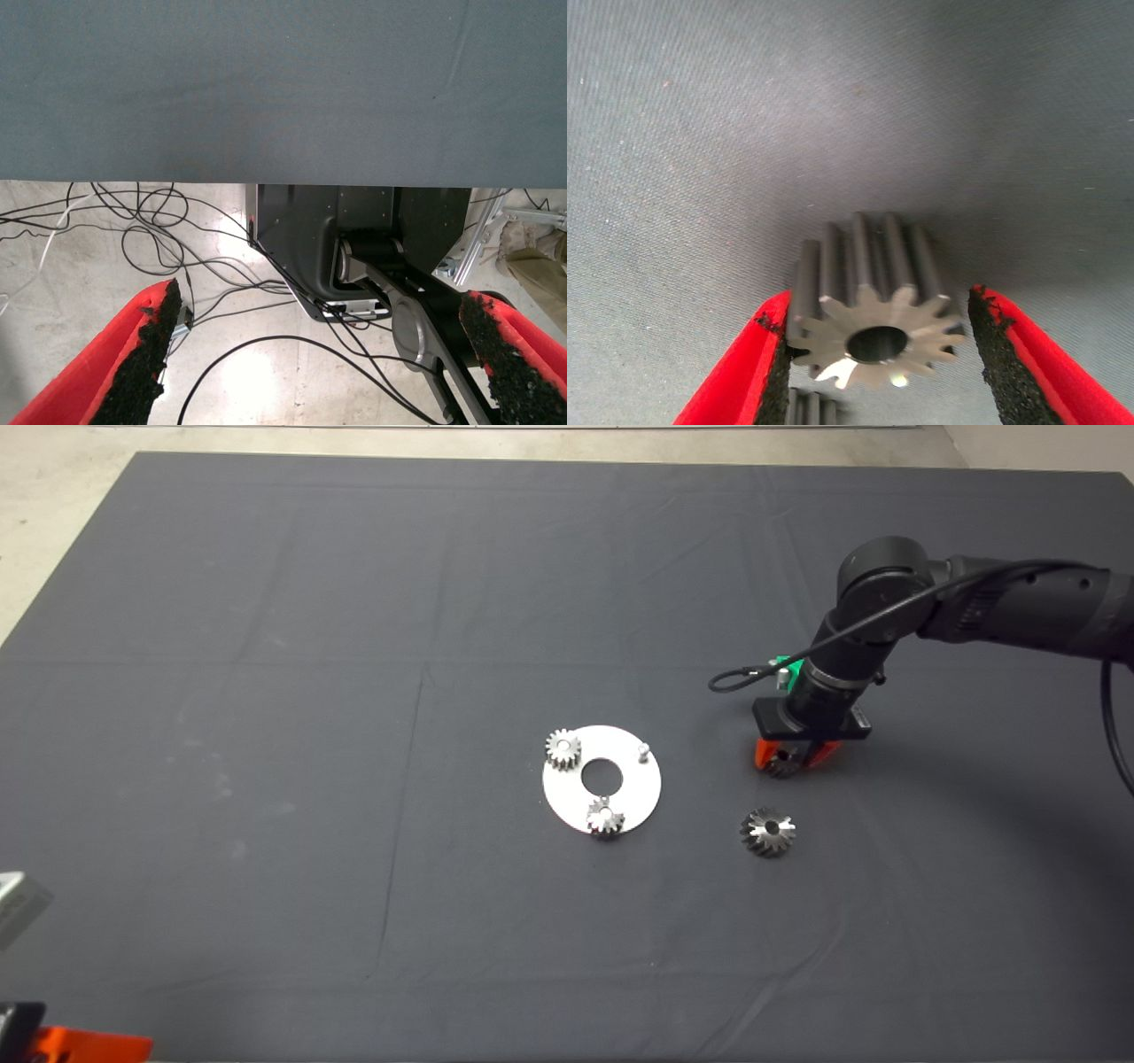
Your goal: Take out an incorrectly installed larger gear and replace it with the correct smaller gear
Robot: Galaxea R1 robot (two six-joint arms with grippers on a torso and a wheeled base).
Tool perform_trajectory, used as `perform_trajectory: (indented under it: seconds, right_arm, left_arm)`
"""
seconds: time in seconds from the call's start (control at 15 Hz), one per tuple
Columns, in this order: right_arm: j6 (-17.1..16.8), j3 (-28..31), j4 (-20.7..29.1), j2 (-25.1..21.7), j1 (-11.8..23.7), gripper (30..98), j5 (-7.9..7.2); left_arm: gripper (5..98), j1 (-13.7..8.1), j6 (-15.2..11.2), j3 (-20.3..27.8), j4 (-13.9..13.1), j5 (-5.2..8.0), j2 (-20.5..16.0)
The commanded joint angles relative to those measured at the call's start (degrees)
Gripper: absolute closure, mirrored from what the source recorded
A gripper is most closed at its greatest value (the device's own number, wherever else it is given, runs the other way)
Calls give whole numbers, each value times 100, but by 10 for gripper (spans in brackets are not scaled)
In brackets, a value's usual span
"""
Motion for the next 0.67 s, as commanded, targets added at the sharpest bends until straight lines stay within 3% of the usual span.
perform_trajectory:
  seconds: [0.0, 0.33, 0.6]
  right_arm:
    - [-39, 66, -246, 38, 77, 775, -551]
    - [-39, 99, -265, 100, 77, 851, -551]
    - [-39, 96, -325, 199, 77, 856, -551]
  left_arm:
    - [242, 2, -24, 96, 7, 7, -24]
    - [242, 2, -24, 96, 7, -2, -15]
    - [242, 2, -24, 96, 7, -2, -24]
